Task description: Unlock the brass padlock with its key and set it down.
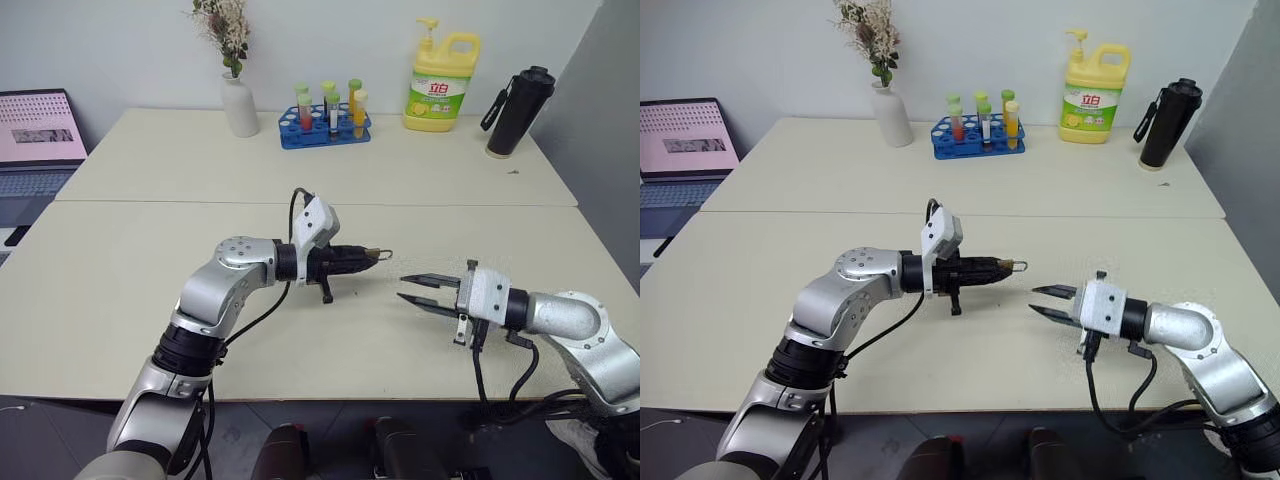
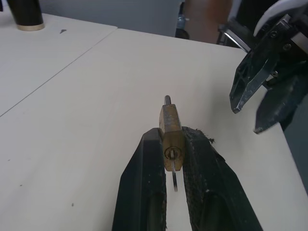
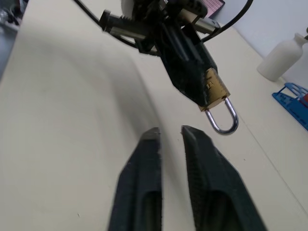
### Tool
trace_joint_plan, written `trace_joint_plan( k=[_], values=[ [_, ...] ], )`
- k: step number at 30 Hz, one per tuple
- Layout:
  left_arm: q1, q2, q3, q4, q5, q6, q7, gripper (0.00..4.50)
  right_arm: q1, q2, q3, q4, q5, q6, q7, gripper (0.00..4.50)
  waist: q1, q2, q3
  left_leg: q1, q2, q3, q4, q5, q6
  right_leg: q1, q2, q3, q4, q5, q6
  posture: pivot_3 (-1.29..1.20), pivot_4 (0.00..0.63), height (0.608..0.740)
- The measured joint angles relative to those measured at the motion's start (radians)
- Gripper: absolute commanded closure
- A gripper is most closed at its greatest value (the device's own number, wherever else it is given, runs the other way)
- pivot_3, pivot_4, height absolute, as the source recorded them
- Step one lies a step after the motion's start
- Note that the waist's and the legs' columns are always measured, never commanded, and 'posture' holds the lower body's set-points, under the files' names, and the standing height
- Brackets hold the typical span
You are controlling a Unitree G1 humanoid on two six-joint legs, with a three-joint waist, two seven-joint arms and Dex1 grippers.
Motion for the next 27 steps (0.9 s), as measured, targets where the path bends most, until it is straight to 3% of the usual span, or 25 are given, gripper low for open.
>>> trace_joint_plan(
  k=[6, 27],
  values=[
    [0.001, 0.015, -0.001, -0.060, -0.032, 0.015, -0.037, 4.34, -0.057, 0.043, -0.019, -0.006, 0.043, 0.115, 0.019, 4.50, 0.000, 0.000, 0.000, 0.000, 0.000, 0.000, 0.000, 0.000, 0.000, 0.000, 0.000, 0.000, -0.001, 0.000, 0.000, 0.00, 0.150, 0.740],
    [0.035, 0.069, -0.018, -0.130, -0.067, 0.033, -0.090, 4.34, -0.117, 0.085, -0.024, 0.033, 0.037, 0.145, 0.123, 4.50, 0.000, 0.000, 0.000, 0.000, 0.000, 0.000, 0.000, 0.000, 0.000, 0.000, 0.000, 0.000, -0.001, 0.000, 0.000, 0.00, 0.150, 0.740]
  ],
)
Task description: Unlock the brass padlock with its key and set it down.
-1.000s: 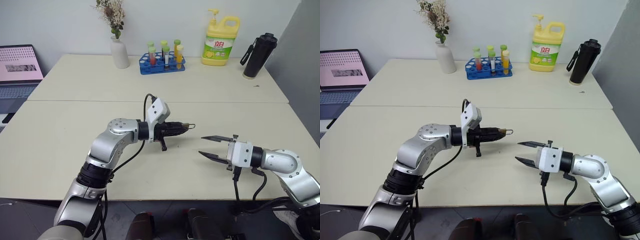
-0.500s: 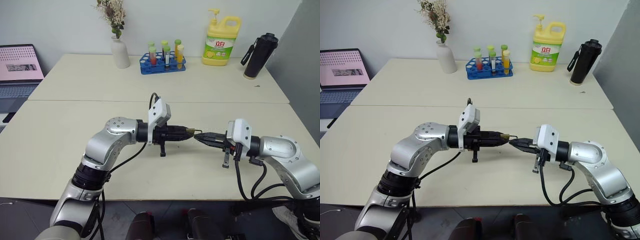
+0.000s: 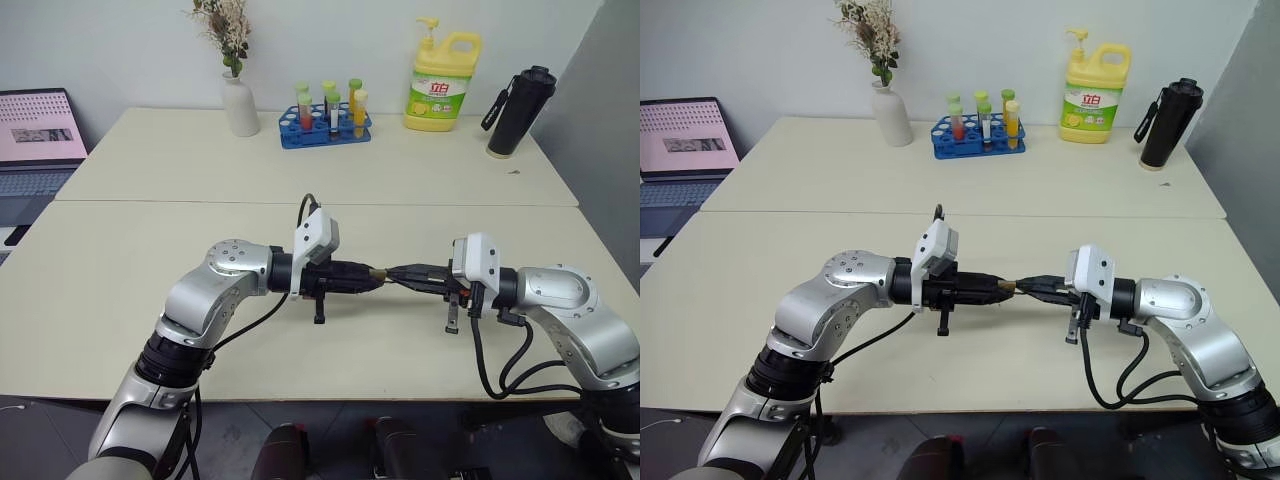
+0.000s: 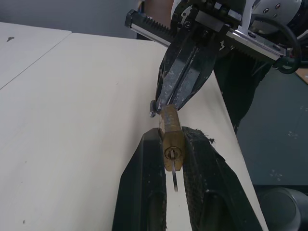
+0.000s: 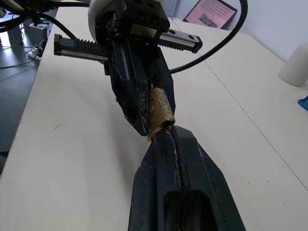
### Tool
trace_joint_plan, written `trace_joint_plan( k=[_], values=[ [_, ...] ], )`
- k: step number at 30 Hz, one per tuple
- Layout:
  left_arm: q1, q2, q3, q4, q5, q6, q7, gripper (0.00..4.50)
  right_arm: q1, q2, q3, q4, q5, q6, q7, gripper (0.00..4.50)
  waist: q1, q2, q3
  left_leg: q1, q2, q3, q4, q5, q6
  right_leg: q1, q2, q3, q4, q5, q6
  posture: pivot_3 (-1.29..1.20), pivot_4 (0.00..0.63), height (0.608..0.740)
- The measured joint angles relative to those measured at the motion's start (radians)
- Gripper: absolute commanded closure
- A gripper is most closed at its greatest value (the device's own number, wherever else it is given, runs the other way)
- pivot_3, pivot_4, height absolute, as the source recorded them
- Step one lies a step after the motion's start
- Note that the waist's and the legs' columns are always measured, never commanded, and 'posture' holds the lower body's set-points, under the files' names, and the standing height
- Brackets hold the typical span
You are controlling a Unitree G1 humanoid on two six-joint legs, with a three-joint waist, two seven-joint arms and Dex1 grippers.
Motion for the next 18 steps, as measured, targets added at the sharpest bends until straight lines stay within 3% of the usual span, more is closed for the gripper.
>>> trace_joint_plan(
  k=[18],
  values=[
    [0.013, 0.024, 0.000, -0.034, -0.046, 0.044, -0.025, 4.34, -0.011, 0.012, 0.007, 0.057, -0.072, -0.027, 0.115, 4.50, 0.000, 0.000, 0.000, 0.000, 0.000, 0.000, 0.000, 0.000, 0.000, 0.000, 0.000, 0.000, 0.000, 0.000, 0.000, 0.00, 0.150, 0.740]
  ],
)
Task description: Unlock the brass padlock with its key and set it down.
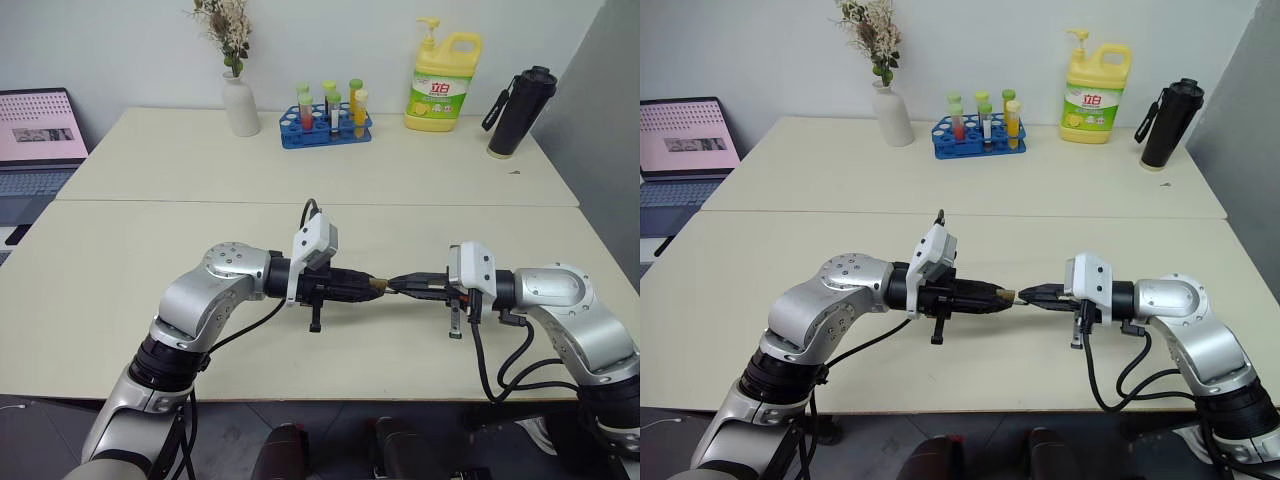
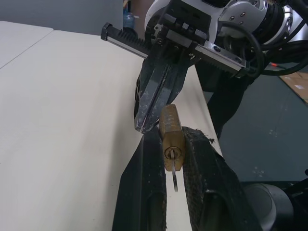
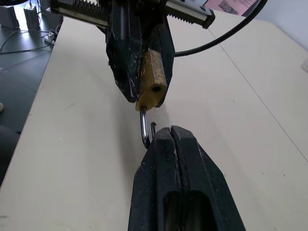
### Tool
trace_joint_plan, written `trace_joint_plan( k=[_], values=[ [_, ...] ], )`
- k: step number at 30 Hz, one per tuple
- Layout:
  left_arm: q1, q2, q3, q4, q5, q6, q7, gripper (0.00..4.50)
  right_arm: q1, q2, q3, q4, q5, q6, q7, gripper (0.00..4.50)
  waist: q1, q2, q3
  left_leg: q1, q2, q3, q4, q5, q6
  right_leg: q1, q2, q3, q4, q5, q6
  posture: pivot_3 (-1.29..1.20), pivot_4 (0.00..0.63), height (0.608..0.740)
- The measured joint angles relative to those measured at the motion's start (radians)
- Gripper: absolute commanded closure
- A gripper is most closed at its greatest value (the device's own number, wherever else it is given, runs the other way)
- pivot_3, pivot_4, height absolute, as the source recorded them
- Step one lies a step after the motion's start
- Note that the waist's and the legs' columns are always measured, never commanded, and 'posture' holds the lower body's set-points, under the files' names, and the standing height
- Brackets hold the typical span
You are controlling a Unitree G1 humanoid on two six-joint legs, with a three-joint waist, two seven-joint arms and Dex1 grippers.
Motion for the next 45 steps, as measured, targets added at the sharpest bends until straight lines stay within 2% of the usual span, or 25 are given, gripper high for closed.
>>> trace_joint_plan(
  k=[18, 22, 28, 37, 45],
  values=[
    [0.000, -0.001, 0.000, 0.002, -0.031, 0.021, 0.024, 4.34, 0.018, 0.002, 0.017, -0.004, -0.006, 0.026, 0.036, 4.50, 0.000, 0.000, 0.000, 0.000, 0.000, 0.000, 0.000, 0.000, 0.000, 0.000, 0.000, 0.000, 0.000, 0.000, 0.000, 0.00, 0.150, 0.740],
    [0.002, -0.009, 0.000, 0.007, -0.030, 0.024, 0.051, 4.34, 0.019, -0.010, 0.018, -0.004, -0.063, 0.012, 0.029, 4.50, 0.000, 0.000, 0.000, 0.000, 0.000, 0.000, 0.000, 0.000, 0.000, 0.000, 0.000, 0.000, 0.000, 0.000, 0.000, 0.00, 0.150, 0.740],
    [0.064, -0.017, 0.005, 0.016, 0.004, -0.006, 0.115, 4.34, 0.112, -0.035, 0.001, -0.004, -0.109, -0.036, 0.011, 4.50, 0.000, 0.000, 0.000, 0.000, 0.000, 0.000, 0.000, 0.000, 0.000, 0.000, 0.000, 0.000, 0.000, 0.000, 0.000, 0.00, 0.150, 0.740],
    [0.084, -0.013, 0.007, 0.021, 0.061, -0.072, 0.134, 4.34, 0.138, -0.018, -0.072, -0.041, -0.038, -0.001, -0.014, 4.50, -0.001, 0.000, 0.000, 0.000, 0.000, 0.000, 0.000, 0.000, 0.000, 0.000, 0.000, 0.000, 0.000, 0.000, 0.000, 0.00, 0.150, 0.740],
    [0.087, -0.029, 0.005, 0.023, 0.066, -0.068, 0.135, 4.34, 0.091, 0.048, -0.038, -0.078, -0.002, 0.065, -0.040, 4.50, 0.000, 0.000, 0.000, 0.000, 0.000, 0.000, 0.000, 0.000, 0.000, 0.000, 0.000, 0.000, 0.000, 0.000, 0.000, 0.00, 0.150, 0.740]
  ],
)
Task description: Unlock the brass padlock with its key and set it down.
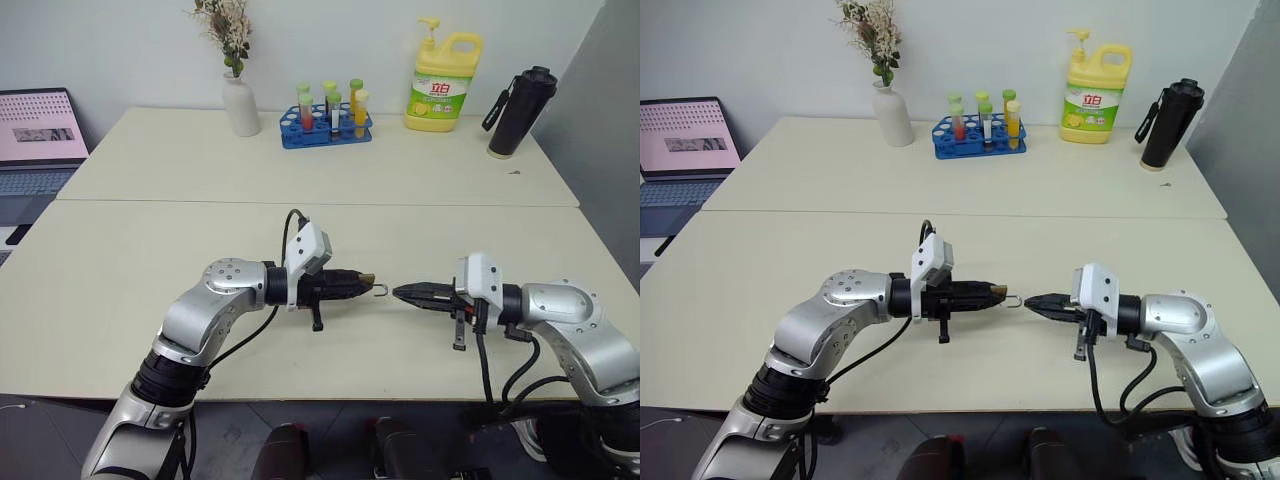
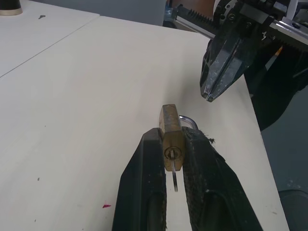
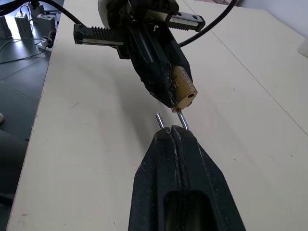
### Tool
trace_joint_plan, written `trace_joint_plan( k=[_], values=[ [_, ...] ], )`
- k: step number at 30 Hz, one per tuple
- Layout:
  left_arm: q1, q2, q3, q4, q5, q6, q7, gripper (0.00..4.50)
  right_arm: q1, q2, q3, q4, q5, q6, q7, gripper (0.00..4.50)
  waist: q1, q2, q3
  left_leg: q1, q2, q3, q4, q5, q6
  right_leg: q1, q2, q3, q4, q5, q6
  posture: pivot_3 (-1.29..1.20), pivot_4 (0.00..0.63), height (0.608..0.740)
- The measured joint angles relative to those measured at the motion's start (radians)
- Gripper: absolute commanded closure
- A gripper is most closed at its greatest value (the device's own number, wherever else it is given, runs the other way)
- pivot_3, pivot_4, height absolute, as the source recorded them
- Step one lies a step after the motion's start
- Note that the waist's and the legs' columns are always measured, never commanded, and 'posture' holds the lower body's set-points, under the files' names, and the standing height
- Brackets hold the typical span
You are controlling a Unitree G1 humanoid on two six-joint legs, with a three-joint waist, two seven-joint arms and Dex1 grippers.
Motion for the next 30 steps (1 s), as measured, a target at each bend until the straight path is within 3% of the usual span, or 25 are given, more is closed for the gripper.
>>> trace_joint_plan(
  k=[20, 30],
  values=[
    [0.000, -0.012, 0.028, -0.010, -0.060, 0.062, 0.018, 4.34, -0.008, 0.021, 0.055, 0.033, -0.063, -0.016, 0.000, 4.50, 0.000, 0.000, 0.000, 0.000, 0.000, 0.000, 0.000, 0.000, 0.000, 0.000, 0.000, 0.000, 0.000, 0.000, 0.000, 0.00, 0.150, 0.740],
    [-0.002, -0.009, 0.025, 0.008, 0.004, 0.001, 0.033, 4.34, -0.013, 0.033, -0.035, -0.078, 0.108, 0.130, -0.046, 4.50, -0.002, 0.000, 0.000, 0.000, 0.000, 0.000, 0.000, 0.000, 0.000, 0.000, 0.000, 0.000, 0.000, 0.000, 0.000, 0.00, 0.150, 0.740]
  ],
)
